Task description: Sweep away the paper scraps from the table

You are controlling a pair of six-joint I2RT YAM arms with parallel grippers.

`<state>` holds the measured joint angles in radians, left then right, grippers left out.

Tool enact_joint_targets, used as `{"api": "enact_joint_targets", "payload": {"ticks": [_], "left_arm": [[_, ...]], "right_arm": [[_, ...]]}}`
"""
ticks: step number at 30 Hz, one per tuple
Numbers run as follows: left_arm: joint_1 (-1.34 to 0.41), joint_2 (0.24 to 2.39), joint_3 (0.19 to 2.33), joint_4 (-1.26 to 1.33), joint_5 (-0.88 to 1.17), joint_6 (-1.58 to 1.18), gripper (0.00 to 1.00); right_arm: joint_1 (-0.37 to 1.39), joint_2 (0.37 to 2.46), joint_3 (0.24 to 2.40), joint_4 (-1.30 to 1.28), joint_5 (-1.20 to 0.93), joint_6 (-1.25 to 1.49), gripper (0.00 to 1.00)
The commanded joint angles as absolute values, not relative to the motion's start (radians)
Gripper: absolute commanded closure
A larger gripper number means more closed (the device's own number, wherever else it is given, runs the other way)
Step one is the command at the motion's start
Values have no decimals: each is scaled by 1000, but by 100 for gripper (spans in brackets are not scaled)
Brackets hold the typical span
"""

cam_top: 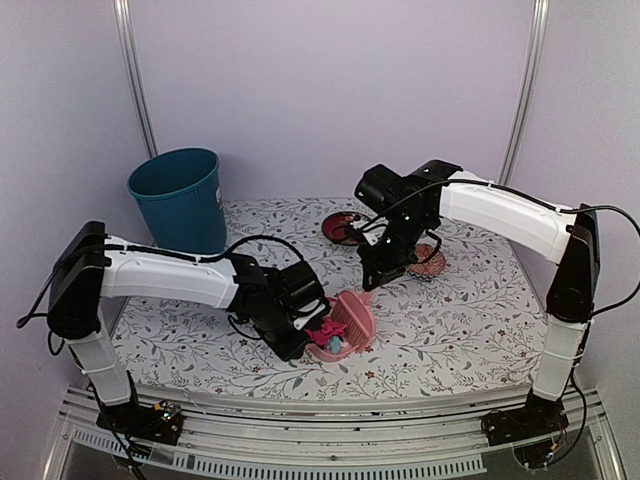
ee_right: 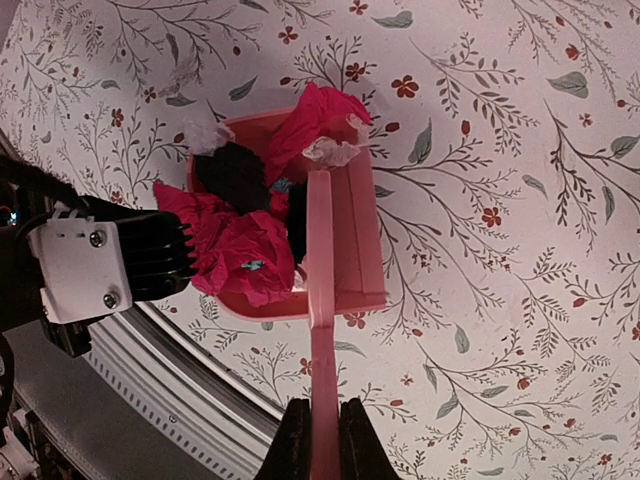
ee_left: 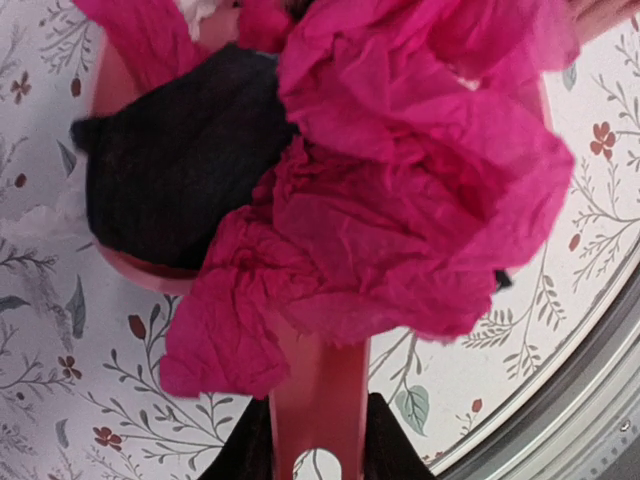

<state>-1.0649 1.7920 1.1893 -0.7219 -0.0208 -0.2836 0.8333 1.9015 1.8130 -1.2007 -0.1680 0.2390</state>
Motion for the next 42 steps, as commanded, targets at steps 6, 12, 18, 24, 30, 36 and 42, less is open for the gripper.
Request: {"api": "enact_joint_targets", "payload": {"ticks": [6, 12, 18, 24, 30, 36, 42], "left_arm": [[-1076, 1729, 1155, -606, -125, -291, 98], [-1077, 1629, 1089, -513, -211, -286, 98], [-1076, 1564, 1086, -477, -301, -272, 99], [-1073, 1513, 1108, -468, -361, -262, 99], [-1050, 1472, 1178, -507, -381, -262, 99], [-1011, 1449, 1281, -583, -391, -286, 99], [-951, 1445, 1441, -667, -367, -320, 99]], "right_arm": [[836, 1831, 2017, -1364, -186, 257, 98], [833, 1757, 2108, -1364, -266, 317, 98], [802, 1684, 2124, -1364, -374, 370, 98], [733, 1645, 2227, -1347, -386, 409, 98], [675, 1534, 2168, -1213, -274, 460, 98], [631, 1383, 1937, -1095, -99, 488, 99], [607, 1314, 1795, -1039, -41, 496, 99]]}}
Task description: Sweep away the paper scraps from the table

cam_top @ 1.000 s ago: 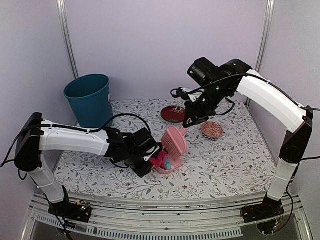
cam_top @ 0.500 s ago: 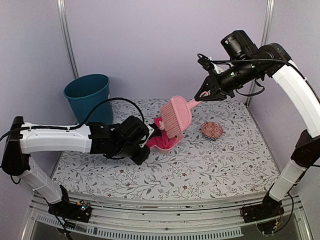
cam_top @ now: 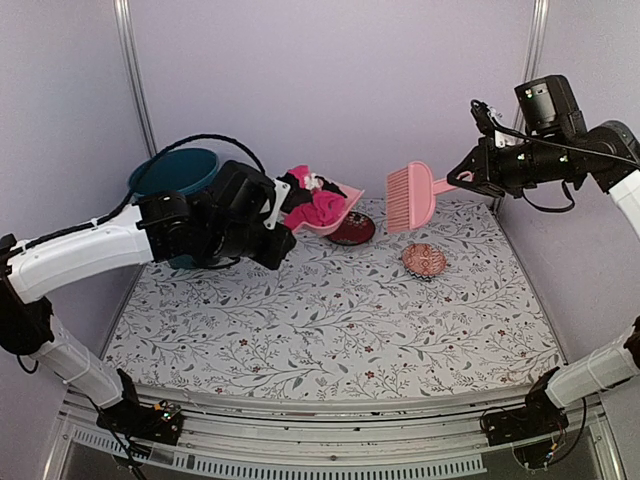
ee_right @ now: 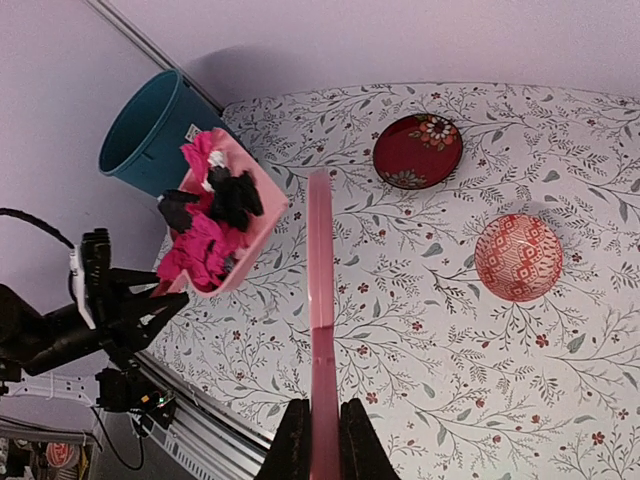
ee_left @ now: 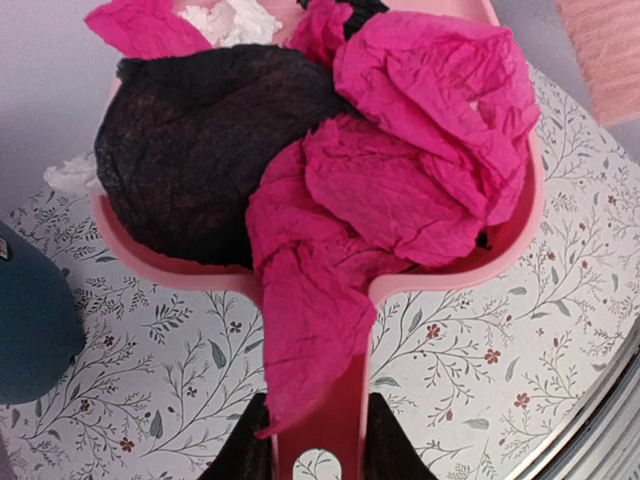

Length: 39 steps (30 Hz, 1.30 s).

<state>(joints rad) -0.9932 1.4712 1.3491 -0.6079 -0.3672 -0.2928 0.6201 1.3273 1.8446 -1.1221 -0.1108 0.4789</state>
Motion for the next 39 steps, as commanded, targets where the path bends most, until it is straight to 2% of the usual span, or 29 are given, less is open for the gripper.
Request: {"api": "enact_joint_targets", "payload": {"ticks": [1, 9, 17, 25, 30, 36, 39], "left_arm": [[-936, 1447, 1469, -681, -359, -322, 99], [-764, 1478, 1686, -778, -313, -377, 99], [-576, 1473, 1711, -756, -184, -497, 98], [-330, 1463, 1697, -715, 60, -606, 98], [-160, 1471, 1670, -635, 294, -737, 97], [0, 1487, 1593, -437, 563, -989, 97], [58, 1465, 1441, -195, 738, -1251, 97]], "right_arm": [[608, 1317, 1789, -1038, -47, 493, 99], [606, 1335, 1767, -1022, -80, 472, 99], [605, 1322, 1715, -993, -122, 476, 99], [606, 1309, 1668, -956, -152, 498, 99], [606, 1304, 1651, -950, -155, 499, 99], [606, 1308, 1651, -947, -157, 494, 99], [606, 1312, 1652, -946, -162, 494, 99]]}}
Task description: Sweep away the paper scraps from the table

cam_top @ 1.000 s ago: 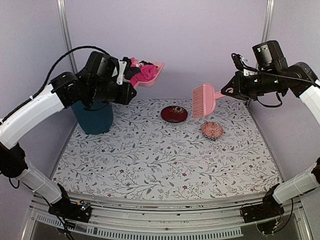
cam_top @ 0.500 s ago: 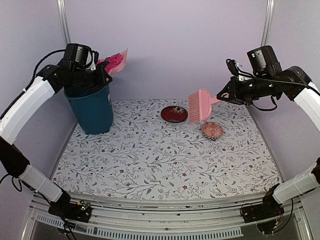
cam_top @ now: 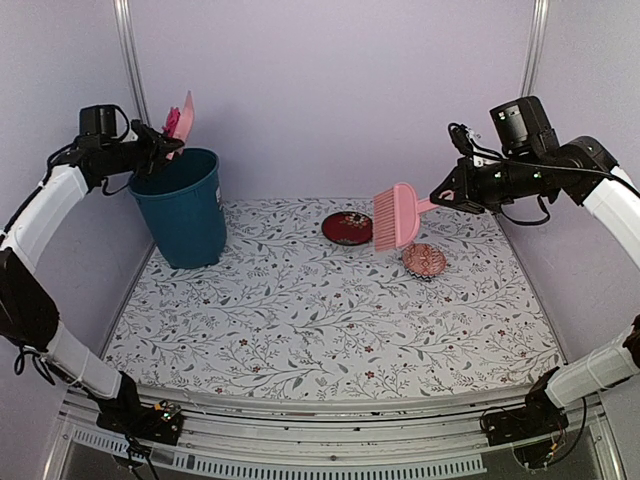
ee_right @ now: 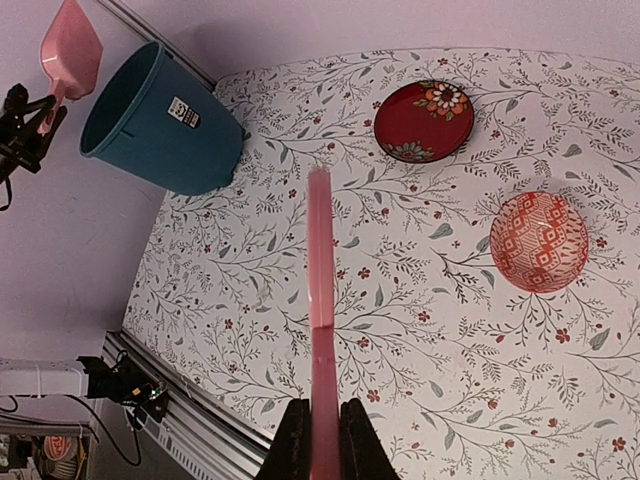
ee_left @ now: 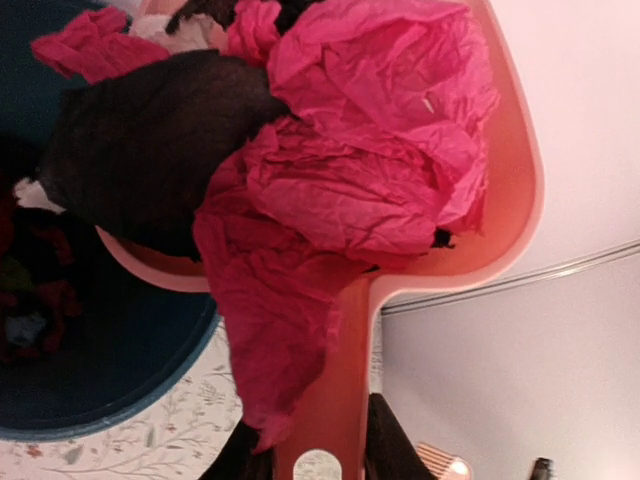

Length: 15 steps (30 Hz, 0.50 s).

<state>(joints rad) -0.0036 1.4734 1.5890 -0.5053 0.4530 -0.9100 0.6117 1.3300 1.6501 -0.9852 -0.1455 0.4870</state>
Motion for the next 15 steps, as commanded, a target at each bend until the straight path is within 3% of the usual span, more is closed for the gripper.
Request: {"api": "enact_joint_targets", "payload": {"ticks": [1, 3, 5, 15], "left_arm": [[71, 1451, 1361, -58, 779, -1400, 97], [81, 1435, 1237, 218, 802, -1647, 97], [83, 1441, 1205, 331, 803, -1771, 97], [80, 1390, 1261, 311, 728, -1838, 97]], "right_arm": [[606, 1312, 1652, -947, -163, 495, 99], [607, 1312, 1652, -951, -162, 493, 99], [606, 1310, 1651, -955, -158, 492, 99], [606, 1299, 1640, -956, -148, 496, 99]]}}
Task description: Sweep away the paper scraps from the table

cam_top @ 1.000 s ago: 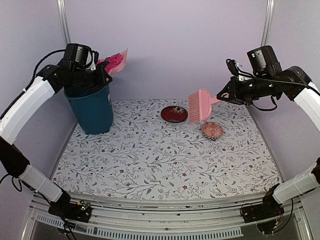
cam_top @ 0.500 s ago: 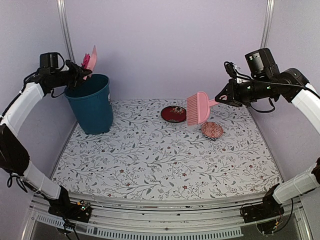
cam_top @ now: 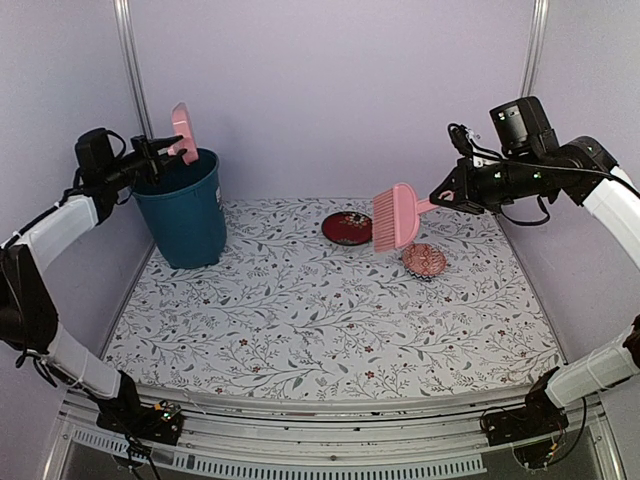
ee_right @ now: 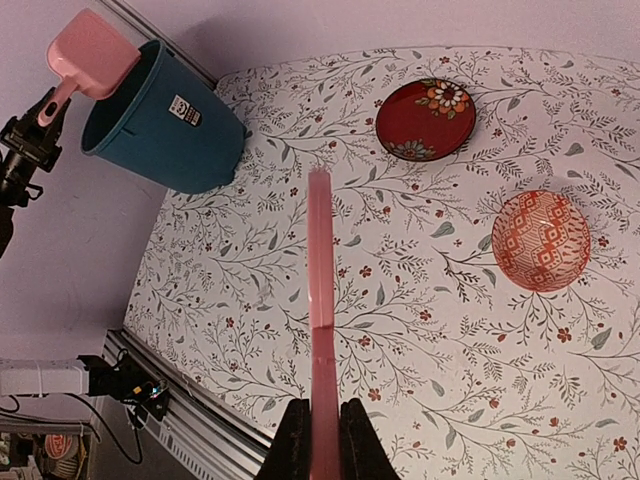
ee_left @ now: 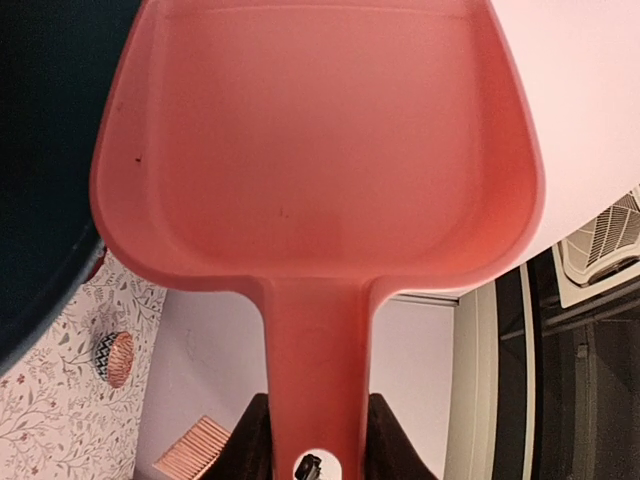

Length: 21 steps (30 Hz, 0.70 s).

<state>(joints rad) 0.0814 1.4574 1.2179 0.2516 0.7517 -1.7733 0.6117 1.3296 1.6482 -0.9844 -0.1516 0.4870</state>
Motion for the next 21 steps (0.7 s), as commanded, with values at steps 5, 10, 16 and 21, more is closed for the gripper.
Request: {"api": "enact_joint_targets", "payload": {"ticks": [5, 10, 16, 21], "left_arm": [[109, 1339, 1114, 391, 688, -1934, 99], [101, 1331, 1150, 359, 685, -1887, 98], [120, 1329, 1161, 343, 701, -1900, 98], [117, 1330, 1213, 293, 721, -1843, 98]], "right_arm": [[606, 1292, 1613, -929, -159, 505, 99], [606, 1311, 1632, -931, -180, 509, 99], [606, 1313, 1621, -914, -194, 512, 99], [606, 1302, 1619, -914, -180, 517, 99]]}}
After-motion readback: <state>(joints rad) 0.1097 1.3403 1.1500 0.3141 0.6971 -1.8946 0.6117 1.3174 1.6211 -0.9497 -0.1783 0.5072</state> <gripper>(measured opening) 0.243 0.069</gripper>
